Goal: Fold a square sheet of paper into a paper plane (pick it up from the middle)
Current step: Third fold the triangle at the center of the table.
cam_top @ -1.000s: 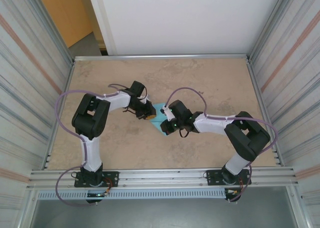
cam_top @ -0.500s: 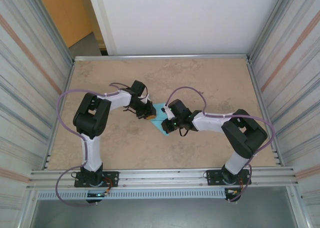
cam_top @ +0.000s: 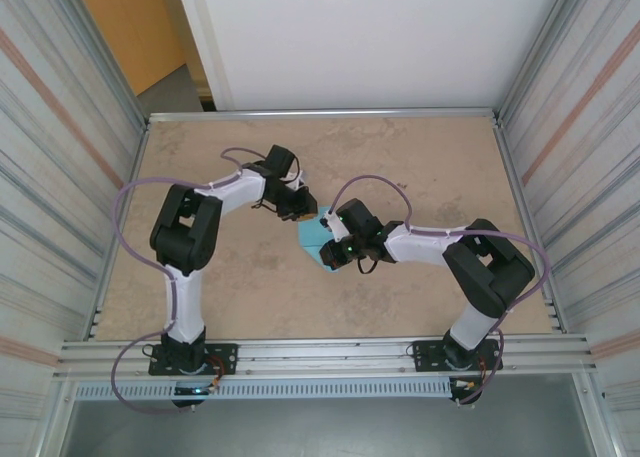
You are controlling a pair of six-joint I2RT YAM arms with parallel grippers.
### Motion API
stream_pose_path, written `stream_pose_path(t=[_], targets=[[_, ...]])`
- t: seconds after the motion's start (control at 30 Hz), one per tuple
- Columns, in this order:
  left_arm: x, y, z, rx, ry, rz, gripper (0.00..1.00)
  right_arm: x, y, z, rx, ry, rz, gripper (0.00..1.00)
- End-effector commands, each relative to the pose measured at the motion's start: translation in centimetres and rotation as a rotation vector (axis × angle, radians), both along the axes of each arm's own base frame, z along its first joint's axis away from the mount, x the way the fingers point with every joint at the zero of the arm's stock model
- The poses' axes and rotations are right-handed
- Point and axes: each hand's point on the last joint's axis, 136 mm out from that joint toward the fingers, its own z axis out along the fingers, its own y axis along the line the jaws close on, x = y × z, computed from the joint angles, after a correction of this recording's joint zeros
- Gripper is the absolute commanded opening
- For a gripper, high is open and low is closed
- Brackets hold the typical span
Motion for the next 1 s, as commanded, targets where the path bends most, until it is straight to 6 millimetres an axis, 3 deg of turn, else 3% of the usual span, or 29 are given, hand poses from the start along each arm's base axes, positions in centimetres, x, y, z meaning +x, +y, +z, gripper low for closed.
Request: stream_pose_path(t=[0.0,0.17,0.47,0.97], targets=[[-0.8,0.7,-1.9,0.07,0.044,-0.017,0.15,0.4,0.2,0.5,0.011,-0.005,0.009,0.05],[-1.8,0.8,-3.7,0.101,0.096,-0.05,0.13,1.1,-0.4,0.3,-0.015,-0.015,-0.03,0.05],[-3.4,-0.1,-3.9,0.097,0.117,-0.139,0.11,2.0,-1.3,0.1,-0.033,-0.018,-0.083,0.05],[-3.4,-0.1,-4.1,0.104,0.119,-0.138,0.11,1.4,-1.1,-0.9,-0.05,0.04,-0.062,0.05]])
